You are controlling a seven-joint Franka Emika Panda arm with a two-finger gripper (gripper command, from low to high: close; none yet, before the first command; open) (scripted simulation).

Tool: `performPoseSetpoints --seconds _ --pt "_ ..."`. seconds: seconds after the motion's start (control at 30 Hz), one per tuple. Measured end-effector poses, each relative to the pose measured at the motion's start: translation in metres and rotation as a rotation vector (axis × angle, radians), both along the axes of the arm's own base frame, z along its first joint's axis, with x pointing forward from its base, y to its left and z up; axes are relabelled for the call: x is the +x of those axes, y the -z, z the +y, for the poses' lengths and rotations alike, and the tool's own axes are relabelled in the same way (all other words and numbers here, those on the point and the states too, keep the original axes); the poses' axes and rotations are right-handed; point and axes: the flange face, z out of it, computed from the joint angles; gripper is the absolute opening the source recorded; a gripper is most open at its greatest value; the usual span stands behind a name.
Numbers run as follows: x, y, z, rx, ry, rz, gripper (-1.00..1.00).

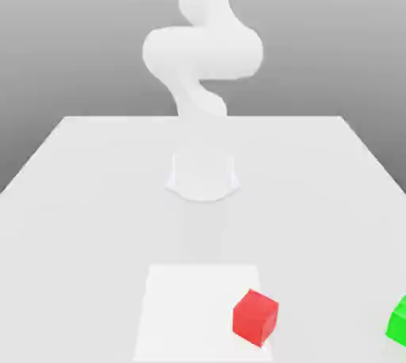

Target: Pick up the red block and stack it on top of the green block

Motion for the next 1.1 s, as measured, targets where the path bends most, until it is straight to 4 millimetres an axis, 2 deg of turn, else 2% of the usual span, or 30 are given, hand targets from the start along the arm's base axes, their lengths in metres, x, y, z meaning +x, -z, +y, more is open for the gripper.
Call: performPoseSetpoints --seconds 0.1,0.2,0.3,0.4,0.57,0.73,0.8,0.97,1.0,1.1 --pt "0.037 0.056 0.01 0.018 0.075 0.094 0.0" --pt "0.065 0.114 0.018 0.038 0.145 0.18 0.0" --pt "0.085 0.174 0.025 0.06 0.212 0.265 0.0" --pt "0.096 0.235 0.031 0.086 0.277 0.349 0.0" --pt "0.097 0.334 0.043 0.138 0.381 0.488 0.0" --pt "0.078 0.423 0.061 0.203 0.481 0.63 0.0" --pt "0.068 0.454 0.067 0.228 0.516 0.675 0.0" --pt "0.065 0.516 0.069 0.238 0.53 0.692 0.0" --pt "0.064 0.523 0.069 0.237 0.53 0.693 -1.0" --pt "0.064 0.523 0.069 0.237 0.53 0.692 -1.0"
